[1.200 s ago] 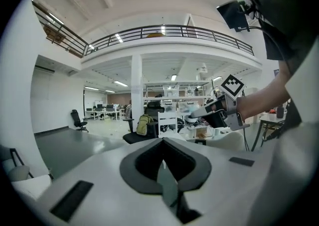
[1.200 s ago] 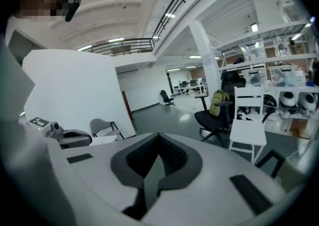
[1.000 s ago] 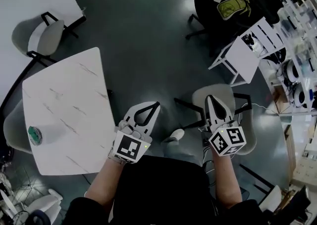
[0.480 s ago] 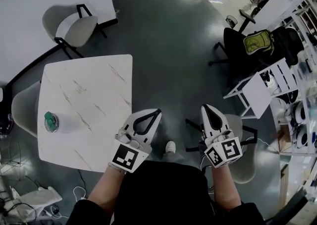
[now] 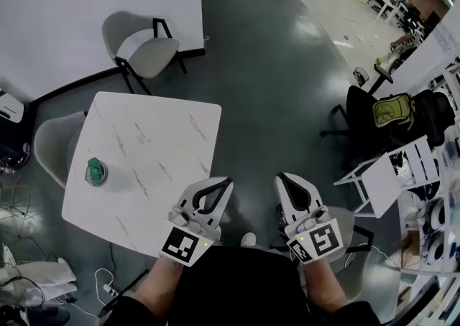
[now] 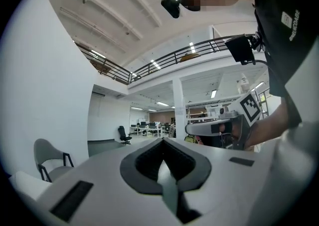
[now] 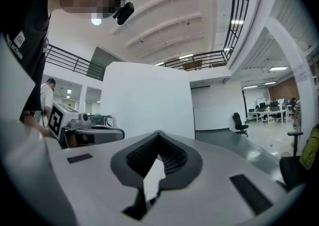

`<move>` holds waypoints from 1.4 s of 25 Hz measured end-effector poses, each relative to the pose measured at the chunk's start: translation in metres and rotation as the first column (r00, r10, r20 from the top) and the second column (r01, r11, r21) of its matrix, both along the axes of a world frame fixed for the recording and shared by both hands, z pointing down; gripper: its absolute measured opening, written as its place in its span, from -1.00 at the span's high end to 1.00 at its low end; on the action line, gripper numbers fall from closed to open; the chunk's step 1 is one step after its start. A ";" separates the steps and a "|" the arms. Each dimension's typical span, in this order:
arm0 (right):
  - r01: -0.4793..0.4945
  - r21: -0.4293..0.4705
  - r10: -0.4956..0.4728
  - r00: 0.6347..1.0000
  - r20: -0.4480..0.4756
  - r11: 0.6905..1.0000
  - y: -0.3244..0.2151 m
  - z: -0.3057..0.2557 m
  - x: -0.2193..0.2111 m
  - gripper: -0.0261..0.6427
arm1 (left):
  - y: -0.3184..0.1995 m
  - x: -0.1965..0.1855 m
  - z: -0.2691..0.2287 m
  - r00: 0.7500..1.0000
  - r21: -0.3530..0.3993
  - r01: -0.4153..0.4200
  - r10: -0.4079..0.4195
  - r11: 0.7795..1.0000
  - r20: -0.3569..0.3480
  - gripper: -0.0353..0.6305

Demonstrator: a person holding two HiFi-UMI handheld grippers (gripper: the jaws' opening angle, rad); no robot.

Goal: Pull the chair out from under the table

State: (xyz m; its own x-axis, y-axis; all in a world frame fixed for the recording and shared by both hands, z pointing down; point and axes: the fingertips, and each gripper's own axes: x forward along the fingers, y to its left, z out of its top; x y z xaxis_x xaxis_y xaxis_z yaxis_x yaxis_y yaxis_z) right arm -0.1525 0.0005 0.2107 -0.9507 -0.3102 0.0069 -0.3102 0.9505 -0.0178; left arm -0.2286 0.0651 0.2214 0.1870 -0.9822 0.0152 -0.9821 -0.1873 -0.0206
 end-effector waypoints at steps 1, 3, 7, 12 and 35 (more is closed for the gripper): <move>0.017 0.005 -0.017 1.000 0.007 1.000 0.002 -0.003 -0.003 0.89 | 0.002 -0.001 -0.003 1.000 0.003 0.010 -0.010 1.000 -0.002 0.88; 0.045 0.010 -0.046 0.999 0.023 0.999 0.007 -0.008 -0.009 0.89 | 0.007 -0.004 -0.007 1.000 0.006 0.031 -0.031 1.000 0.001 0.88; 0.092 0.006 -0.093 0.994 0.052 0.996 0.015 -0.017 -0.017 0.89 | 0.014 -0.008 -0.014 0.998 0.016 0.067 -0.067 0.998 -0.017 0.88; 0.133 0.017 -0.134 0.989 0.067 0.991 0.025 -0.025 -0.028 0.89 | 0.021 -0.013 -0.020 0.996 0.031 0.080 -0.079 0.996 -0.039 0.88; 0.156 0.036 -0.158 0.984 0.079 0.987 0.014 -0.029 -0.021 0.89 | -0.001 0.001 -0.031 0.997 0.032 0.076 -0.075 0.997 -0.016 0.88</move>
State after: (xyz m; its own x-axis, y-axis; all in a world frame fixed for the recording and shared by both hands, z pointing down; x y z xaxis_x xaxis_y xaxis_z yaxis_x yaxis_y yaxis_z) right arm -0.1731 0.0145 0.1820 -0.9846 -0.1559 -0.0797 -0.1557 0.9878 -0.0079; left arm -0.2276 0.0645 0.1905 0.1121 -0.9935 -0.0188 -0.9937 -0.1119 -0.0106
